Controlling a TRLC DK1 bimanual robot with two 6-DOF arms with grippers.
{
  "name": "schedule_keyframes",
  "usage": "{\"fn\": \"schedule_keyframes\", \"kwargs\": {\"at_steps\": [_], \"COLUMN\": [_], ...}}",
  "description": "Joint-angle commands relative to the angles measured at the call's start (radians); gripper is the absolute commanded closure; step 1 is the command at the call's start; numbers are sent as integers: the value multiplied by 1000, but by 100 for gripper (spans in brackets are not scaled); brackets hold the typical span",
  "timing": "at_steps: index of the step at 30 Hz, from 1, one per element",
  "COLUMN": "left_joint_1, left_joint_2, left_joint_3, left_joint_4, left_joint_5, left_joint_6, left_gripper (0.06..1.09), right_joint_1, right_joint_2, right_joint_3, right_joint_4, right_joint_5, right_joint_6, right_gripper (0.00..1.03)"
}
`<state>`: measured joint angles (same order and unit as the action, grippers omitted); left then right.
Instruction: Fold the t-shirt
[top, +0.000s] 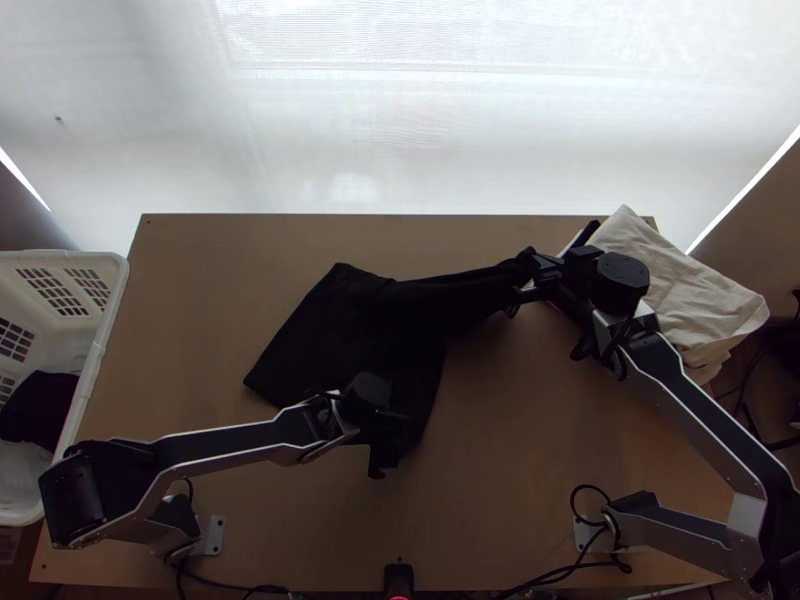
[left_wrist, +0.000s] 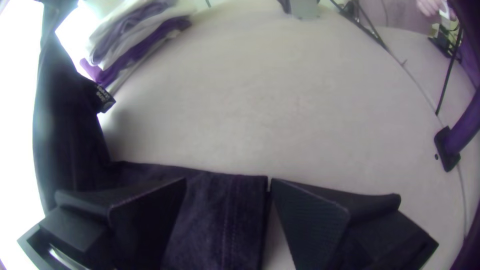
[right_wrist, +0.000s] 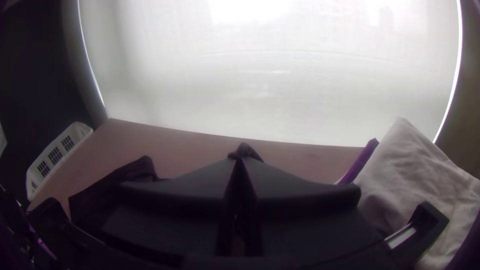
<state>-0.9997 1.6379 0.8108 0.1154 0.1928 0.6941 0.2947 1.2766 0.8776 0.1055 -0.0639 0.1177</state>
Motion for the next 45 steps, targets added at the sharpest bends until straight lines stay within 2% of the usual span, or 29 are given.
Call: {"fn": "schedule_keyframes", "kwargs": {"at_steps": [1,2,3,5,6,10,12,15,16,24,28,34,45], "left_joint_1": [27,27,27,30,30,26,13,-7,-11,9,78,217,420], "left_joint_2": [22,22,22,13,7,-20,-33,-49,-49,-41,-13,-27,-50], "left_joint_3": [10,7,4,-4,-13,-39,-75,-111,-108,-87,-39,14,4], "left_joint_4": [6,4,4,6,20,36,92,141,144,125,105,49,6], "left_joint_5": [-1,-1,0,0,0,0,-7,-52,-69,-141,-170,-170,-171], "left_joint_6": [8,8,10,5,4,1,15,33,33,24,-31,-62,-48], "left_gripper": [26,27,36,69,78,83,94,99,105,105,105,105,105], "right_joint_1": [-3,-3,-3,-3,-3,-9,-11,-14,-14,-14,-14,-11,-5], "right_joint_2": [-2,-2,-2,0,0,-2,-2,-3,-3,-3,-6,-17,-42], "right_joint_3": [0,0,0,1,1,1,3,3,3,9,4,0,-9], "right_joint_4": [2,3,5,5,5,5,5,5,7,5,5,5,-6], "right_joint_5": [-1,-1,-1,-1,-1,-1,-1,-1,-1,-1,-1,-1,-1], "right_joint_6": [0,0,0,0,0,-1,-1,-1,-1,-1,-1,0,2], "right_gripper": [99,99,99,99,99,99,99,99,99,99,99,99,99]}}
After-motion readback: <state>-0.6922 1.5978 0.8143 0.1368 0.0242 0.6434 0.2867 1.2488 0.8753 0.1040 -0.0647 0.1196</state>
